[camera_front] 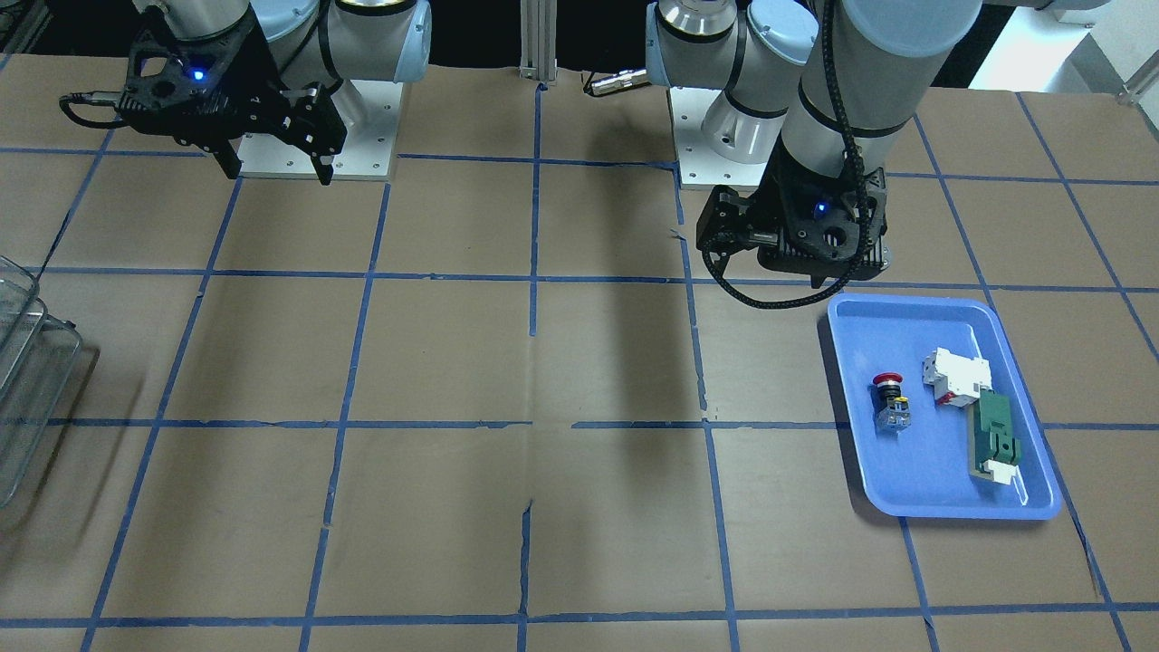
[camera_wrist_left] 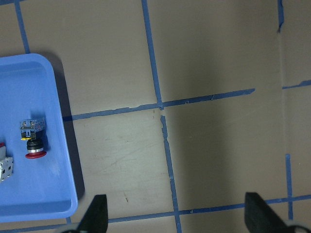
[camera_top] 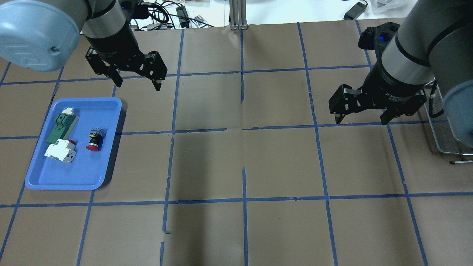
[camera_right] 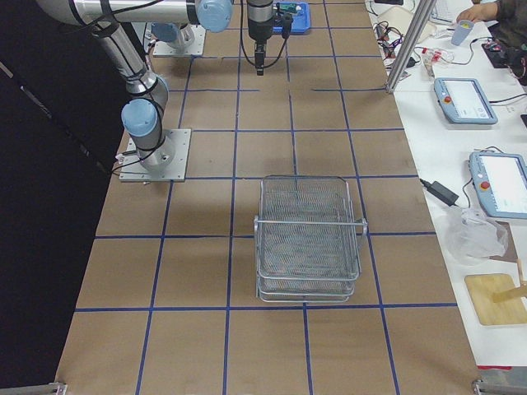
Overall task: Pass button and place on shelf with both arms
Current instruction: 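Move the left gripper down over the red push button in the blue tray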
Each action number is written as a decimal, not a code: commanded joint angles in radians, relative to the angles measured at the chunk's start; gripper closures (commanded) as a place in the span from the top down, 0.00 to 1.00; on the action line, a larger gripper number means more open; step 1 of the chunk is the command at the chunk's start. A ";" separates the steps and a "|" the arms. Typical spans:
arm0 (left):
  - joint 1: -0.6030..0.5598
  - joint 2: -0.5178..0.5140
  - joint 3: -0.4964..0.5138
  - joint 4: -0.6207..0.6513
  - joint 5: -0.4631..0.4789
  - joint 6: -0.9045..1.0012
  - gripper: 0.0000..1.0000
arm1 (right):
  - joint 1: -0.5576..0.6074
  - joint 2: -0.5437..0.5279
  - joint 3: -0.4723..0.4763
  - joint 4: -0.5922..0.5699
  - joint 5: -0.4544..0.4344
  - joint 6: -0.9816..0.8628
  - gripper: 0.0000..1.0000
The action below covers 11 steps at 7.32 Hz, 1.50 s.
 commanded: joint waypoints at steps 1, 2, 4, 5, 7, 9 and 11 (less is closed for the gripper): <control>0.006 0.001 -0.005 0.000 -0.002 0.000 1.00 | -0.005 -0.002 0.014 -0.016 0.004 0.007 1.00; 0.044 0.001 -0.029 0.000 -0.004 0.010 1.00 | -0.005 -0.005 0.019 -0.010 -0.009 0.001 1.00; 0.160 -0.023 -0.084 0.015 0.001 0.065 1.00 | -0.008 0.047 0.027 -0.021 0.004 0.005 1.00; 0.210 -0.049 -0.115 0.114 -0.007 0.148 1.00 | -0.009 0.100 0.015 -0.035 0.008 0.015 1.00; 0.273 -0.119 -0.178 0.273 0.007 0.264 1.00 | 0.014 0.122 -0.034 -0.043 0.027 0.019 1.00; 0.380 -0.159 -0.204 0.321 0.004 0.395 1.00 | 0.008 0.154 -0.022 -0.063 0.028 0.013 1.00; 0.414 -0.187 -0.277 0.404 0.008 0.486 1.00 | 0.010 0.159 -0.079 -0.034 0.022 0.015 1.00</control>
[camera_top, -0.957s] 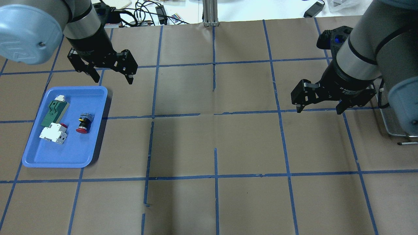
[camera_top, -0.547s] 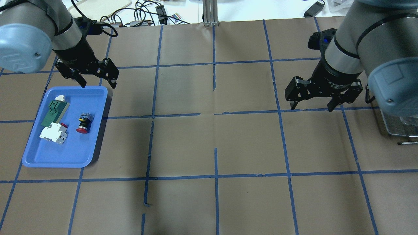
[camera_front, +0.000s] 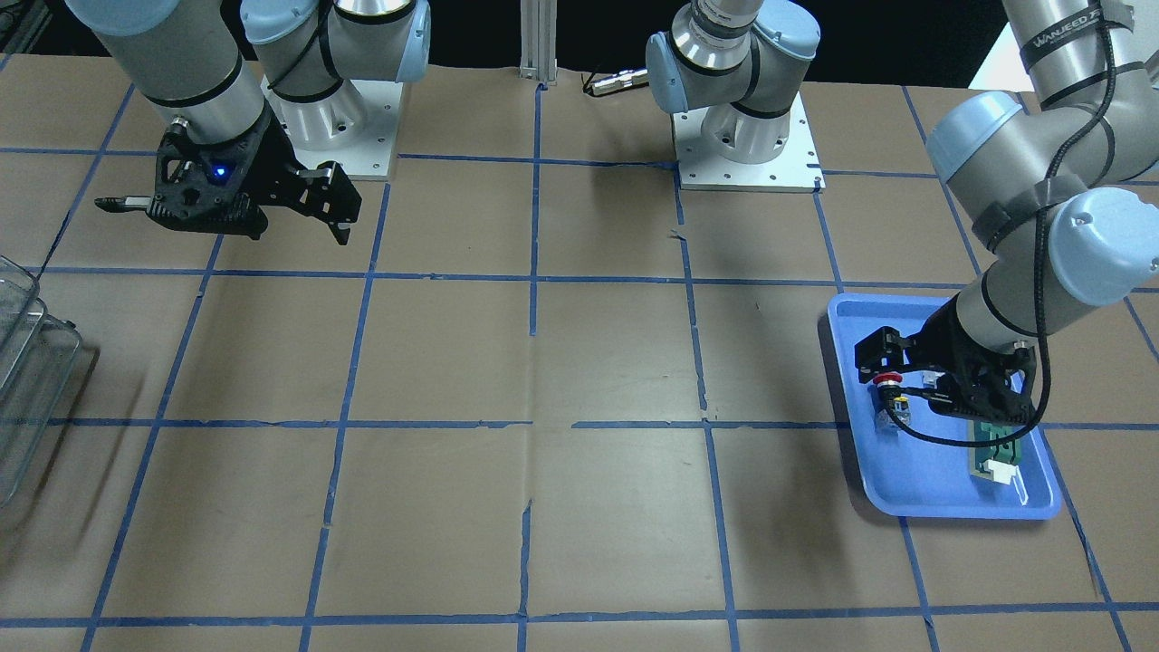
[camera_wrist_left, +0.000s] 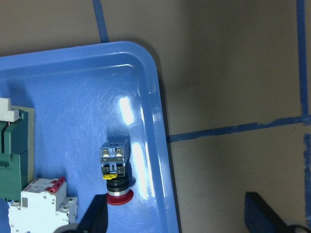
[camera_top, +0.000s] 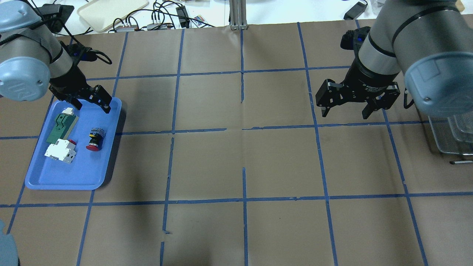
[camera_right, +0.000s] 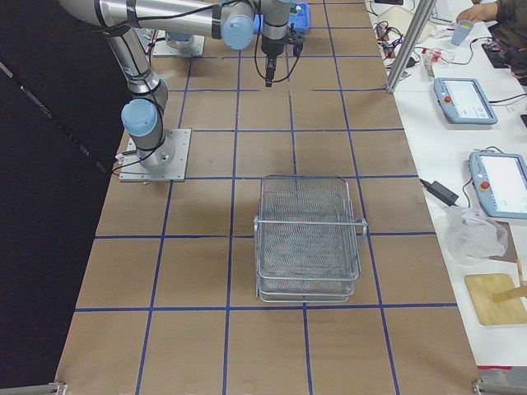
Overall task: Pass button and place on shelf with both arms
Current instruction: 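Move the left gripper down over the red push button in the blue tray, then close the left gripper on the red push button's cap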
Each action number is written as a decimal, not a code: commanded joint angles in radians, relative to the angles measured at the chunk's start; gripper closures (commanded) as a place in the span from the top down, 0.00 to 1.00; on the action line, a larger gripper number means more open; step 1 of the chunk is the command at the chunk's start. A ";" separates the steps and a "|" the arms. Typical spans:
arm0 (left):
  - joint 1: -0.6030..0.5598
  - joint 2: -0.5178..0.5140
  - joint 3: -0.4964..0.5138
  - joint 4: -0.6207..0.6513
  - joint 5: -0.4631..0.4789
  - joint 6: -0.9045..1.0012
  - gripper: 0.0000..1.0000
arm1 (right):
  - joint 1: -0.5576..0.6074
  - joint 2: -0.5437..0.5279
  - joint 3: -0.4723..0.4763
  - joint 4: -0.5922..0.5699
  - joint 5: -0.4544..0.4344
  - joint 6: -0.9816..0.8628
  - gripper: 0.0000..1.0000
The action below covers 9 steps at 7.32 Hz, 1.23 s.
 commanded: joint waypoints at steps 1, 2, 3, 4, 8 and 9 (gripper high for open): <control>0.090 -0.024 -0.116 0.139 0.001 0.105 1.00 | -0.002 0.011 -0.078 0.095 -0.012 -0.001 1.00; 0.115 -0.030 -0.185 0.225 -0.004 0.151 1.00 | 0.000 0.009 -0.105 0.117 -0.021 -0.004 1.00; 0.114 -0.044 -0.246 0.294 -0.010 0.148 1.00 | 0.000 0.015 -0.102 0.112 0.000 -0.002 1.00; 0.115 -0.058 -0.259 0.308 -0.004 0.150 1.00 | 0.000 0.006 -0.103 0.116 0.002 -0.008 1.00; 0.119 -0.090 -0.252 0.336 0.002 0.155 0.85 | 0.004 0.002 -0.105 0.115 0.023 0.001 1.00; 0.119 -0.087 -0.252 0.343 0.001 0.153 0.85 | 0.004 0.005 -0.100 0.121 0.020 -0.011 1.00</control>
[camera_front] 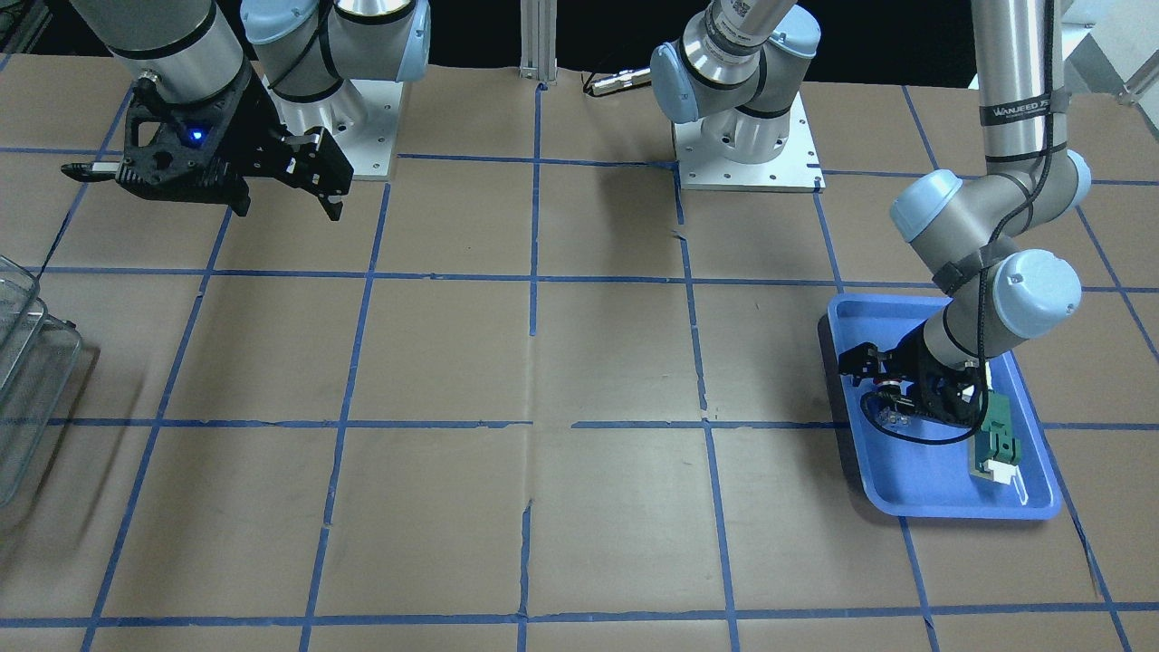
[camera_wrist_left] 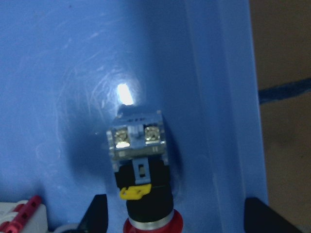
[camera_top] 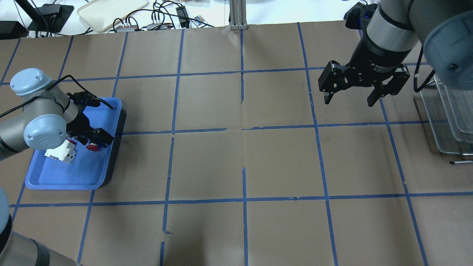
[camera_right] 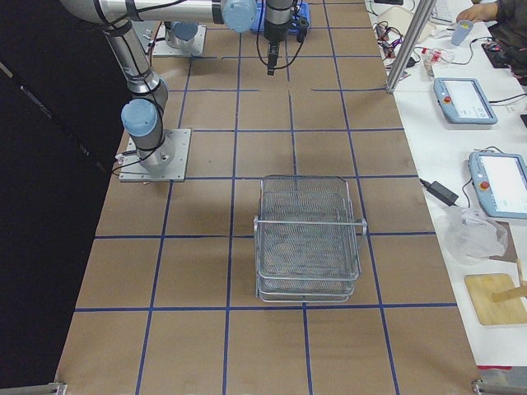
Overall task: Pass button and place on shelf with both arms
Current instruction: 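Close the left gripper on the red push button's cap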
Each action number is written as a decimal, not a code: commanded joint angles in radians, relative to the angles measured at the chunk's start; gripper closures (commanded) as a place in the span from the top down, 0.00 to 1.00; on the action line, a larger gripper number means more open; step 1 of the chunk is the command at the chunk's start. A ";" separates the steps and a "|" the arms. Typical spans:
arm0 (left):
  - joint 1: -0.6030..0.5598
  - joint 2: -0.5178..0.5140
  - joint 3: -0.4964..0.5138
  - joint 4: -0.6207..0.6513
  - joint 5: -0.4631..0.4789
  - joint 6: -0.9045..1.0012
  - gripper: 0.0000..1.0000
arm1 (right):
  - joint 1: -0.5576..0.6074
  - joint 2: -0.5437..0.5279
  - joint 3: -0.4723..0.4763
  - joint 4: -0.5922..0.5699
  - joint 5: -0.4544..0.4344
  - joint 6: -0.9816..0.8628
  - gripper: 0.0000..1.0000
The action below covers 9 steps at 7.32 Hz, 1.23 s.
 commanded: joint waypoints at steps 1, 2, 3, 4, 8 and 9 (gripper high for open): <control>0.002 -0.002 0.002 0.012 -0.001 -0.001 0.85 | -0.001 0.006 0.007 0.000 0.004 -0.010 1.00; 0.008 -0.003 0.000 0.015 -0.002 0.002 0.74 | -0.001 0.006 0.007 0.000 0.004 -0.007 1.00; 0.010 -0.003 0.002 0.016 -0.002 0.007 0.48 | -0.003 0.008 0.007 -0.003 0.002 -0.002 1.00; 0.011 -0.003 0.003 0.016 -0.001 0.011 0.35 | -0.006 0.008 0.007 -0.004 0.004 -0.002 1.00; -0.002 0.035 0.028 0.010 -0.004 0.187 0.00 | -0.009 0.008 0.004 -0.003 0.004 0.004 1.00; -0.039 0.059 0.046 -0.007 -0.010 0.320 0.00 | -0.011 0.008 0.002 -0.006 0.013 0.006 1.00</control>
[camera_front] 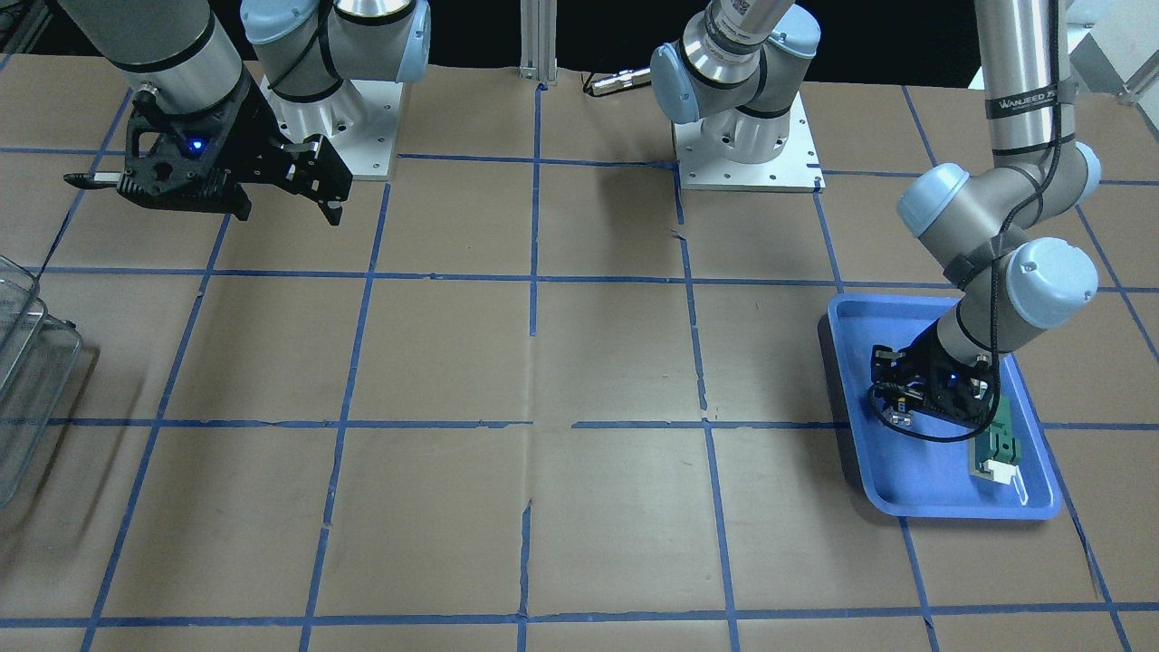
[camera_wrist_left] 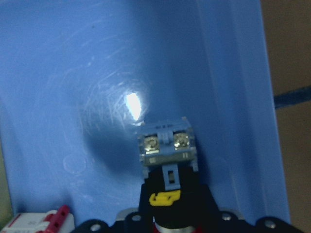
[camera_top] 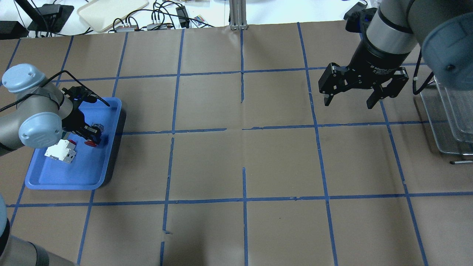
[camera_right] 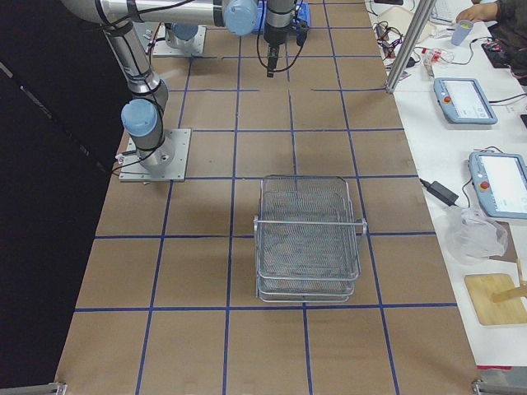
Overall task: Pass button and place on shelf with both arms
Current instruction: 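Close the left gripper on the red push button's cap, then lift the button and carry it toward the right gripper while the right arm approaches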
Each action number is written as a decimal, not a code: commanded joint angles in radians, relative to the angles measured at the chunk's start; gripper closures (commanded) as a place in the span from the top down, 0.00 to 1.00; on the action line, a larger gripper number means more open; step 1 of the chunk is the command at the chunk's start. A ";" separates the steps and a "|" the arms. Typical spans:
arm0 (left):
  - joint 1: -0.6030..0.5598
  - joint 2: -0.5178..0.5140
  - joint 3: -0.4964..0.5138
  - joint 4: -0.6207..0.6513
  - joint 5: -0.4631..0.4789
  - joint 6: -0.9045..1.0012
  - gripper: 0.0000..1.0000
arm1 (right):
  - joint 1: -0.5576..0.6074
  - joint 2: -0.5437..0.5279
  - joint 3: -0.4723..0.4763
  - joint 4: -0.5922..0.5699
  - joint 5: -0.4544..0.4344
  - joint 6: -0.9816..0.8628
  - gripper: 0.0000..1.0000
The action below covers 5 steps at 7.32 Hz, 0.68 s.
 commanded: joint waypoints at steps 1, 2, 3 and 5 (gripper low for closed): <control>-0.117 0.057 0.023 -0.031 -0.005 0.213 0.00 | -0.015 0.010 -0.012 -0.003 0.009 0.023 1.00; -0.230 0.086 0.034 -0.053 0.001 0.221 0.00 | -0.037 0.014 -0.016 0.005 0.029 0.103 1.00; -0.326 0.091 0.081 -0.058 -0.008 0.228 0.00 | -0.055 0.016 -0.016 0.026 0.120 0.203 1.00; -0.519 0.086 0.204 -0.169 -0.075 0.199 0.00 | -0.135 0.013 -0.014 0.042 0.348 0.427 1.00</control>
